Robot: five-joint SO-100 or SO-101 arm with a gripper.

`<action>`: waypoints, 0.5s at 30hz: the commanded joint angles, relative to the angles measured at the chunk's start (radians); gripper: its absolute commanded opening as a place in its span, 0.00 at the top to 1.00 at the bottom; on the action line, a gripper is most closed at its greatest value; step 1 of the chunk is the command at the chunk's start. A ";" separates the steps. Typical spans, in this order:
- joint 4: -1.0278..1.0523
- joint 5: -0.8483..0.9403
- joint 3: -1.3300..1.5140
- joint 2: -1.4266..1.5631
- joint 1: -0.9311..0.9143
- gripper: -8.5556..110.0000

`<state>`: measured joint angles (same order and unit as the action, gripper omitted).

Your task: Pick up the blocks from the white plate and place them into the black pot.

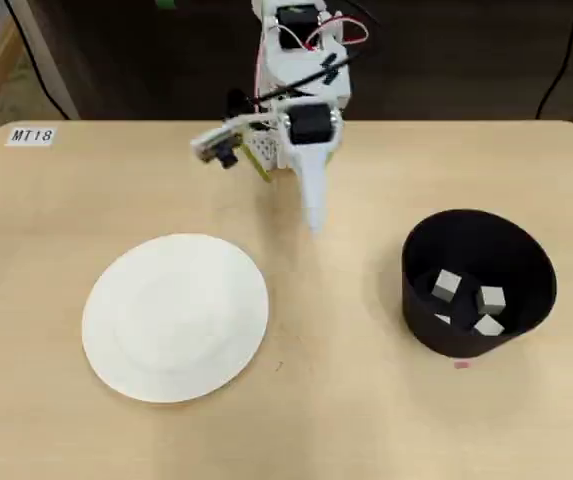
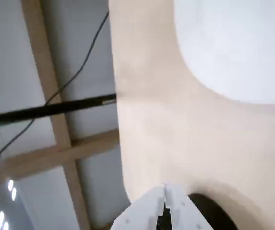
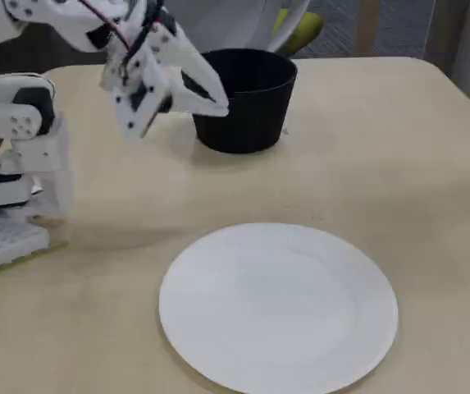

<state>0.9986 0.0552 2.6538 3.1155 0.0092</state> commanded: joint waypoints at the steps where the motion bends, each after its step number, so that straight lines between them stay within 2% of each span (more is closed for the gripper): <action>1: 0.121 -0.009 0.032 0.133 -0.005 0.95; 15: 0.137 0.072 0.262 0.137 0.005 0.95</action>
<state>1.1520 0.1197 2.8916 3.2490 0.0199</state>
